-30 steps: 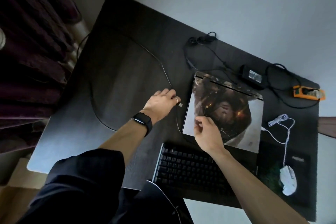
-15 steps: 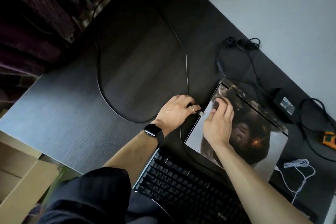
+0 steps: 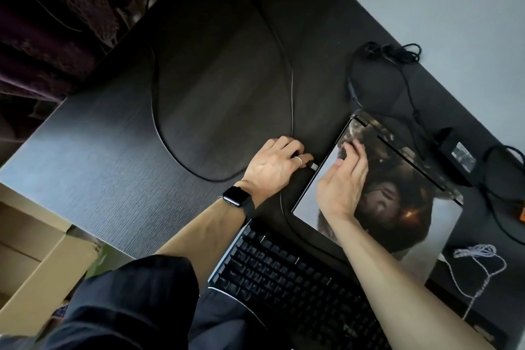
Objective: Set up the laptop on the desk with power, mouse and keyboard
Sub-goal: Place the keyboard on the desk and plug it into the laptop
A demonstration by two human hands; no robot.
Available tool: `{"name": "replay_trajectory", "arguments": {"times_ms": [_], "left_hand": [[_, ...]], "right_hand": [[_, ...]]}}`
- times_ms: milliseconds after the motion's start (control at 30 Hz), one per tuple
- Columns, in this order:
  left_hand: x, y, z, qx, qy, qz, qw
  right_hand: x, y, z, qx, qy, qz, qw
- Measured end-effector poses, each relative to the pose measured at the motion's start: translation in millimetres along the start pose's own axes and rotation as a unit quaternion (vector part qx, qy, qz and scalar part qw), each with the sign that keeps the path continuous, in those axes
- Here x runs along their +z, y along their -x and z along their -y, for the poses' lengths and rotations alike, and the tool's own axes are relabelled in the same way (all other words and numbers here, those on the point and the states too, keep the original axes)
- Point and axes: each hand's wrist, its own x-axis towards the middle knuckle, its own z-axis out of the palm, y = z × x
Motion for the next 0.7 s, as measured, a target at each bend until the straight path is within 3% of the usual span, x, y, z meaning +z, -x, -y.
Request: {"name": "replay_trajectory", "arguments": {"times_ms": [700], "left_hand": [[3.2,3.5,-4.3,-0.02,-0.034,-0.018,0.999]], "right_hand": [[1.8,2.4,1.4,0.02,0.008,-0.027,0.999]]}}
